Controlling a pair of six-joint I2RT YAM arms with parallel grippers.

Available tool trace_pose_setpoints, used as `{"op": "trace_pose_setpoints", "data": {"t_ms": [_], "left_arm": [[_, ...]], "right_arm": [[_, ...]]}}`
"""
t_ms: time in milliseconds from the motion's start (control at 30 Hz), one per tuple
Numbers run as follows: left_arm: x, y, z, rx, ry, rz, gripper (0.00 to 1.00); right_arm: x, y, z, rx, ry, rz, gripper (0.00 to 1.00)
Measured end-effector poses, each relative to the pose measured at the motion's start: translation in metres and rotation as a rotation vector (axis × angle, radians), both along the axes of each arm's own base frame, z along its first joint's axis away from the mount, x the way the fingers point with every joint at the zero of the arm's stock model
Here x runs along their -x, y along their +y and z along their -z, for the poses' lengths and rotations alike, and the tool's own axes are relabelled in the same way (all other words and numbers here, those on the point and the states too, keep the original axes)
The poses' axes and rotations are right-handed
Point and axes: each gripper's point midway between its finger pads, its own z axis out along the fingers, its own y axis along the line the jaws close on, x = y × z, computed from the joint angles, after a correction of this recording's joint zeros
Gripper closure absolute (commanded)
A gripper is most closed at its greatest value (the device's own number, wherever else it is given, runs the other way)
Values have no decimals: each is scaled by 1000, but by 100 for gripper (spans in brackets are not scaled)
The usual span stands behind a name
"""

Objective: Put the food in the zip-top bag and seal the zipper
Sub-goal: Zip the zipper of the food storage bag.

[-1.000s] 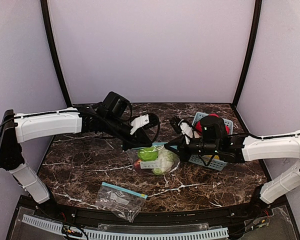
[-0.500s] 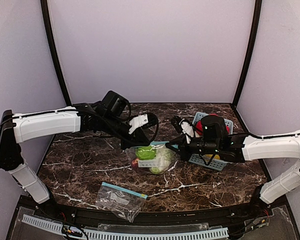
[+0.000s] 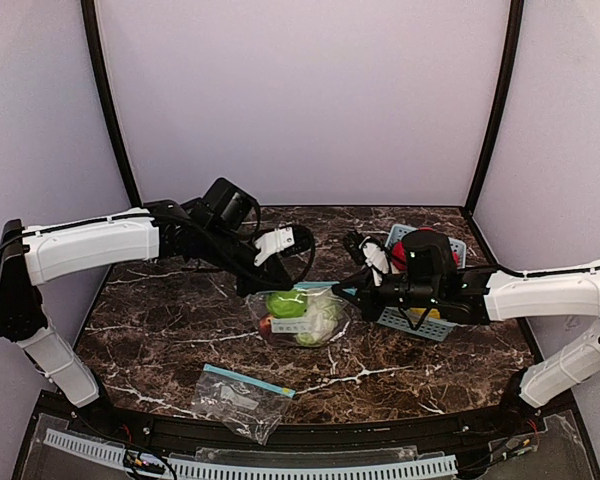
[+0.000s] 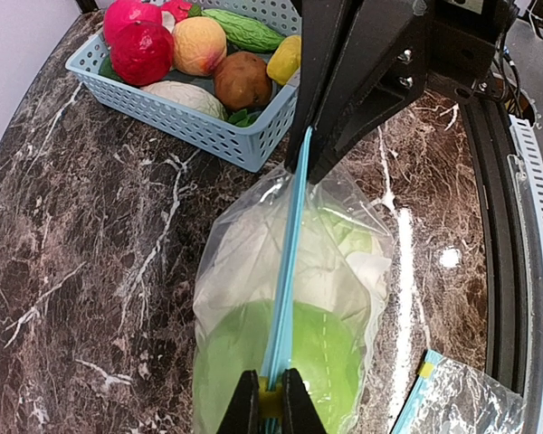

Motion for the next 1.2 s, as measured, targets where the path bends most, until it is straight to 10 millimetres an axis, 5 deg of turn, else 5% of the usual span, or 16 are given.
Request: {"op": "trace_pose_setpoints", "data": {"t_ms": [800, 833, 967, 1033, 1200], "left_arm": [[-2, 15, 6, -76, 10, -34, 99], [0, 15, 6, -74, 21, -30, 99], [6, 26, 9, -82, 101, -30, 99], [4, 35, 9, -84, 133, -51, 99], [14, 42, 10, -80, 202, -44, 99]], "right_arm": [[-1, -4, 4, 19, -2, -9, 100], [1, -3, 4, 17, 2, -32, 98], [13, -3, 1, 4, 39, -132, 51], [15, -9, -4, -7, 47, -151, 35], [29, -11, -35, -69, 7, -209, 23]]}}
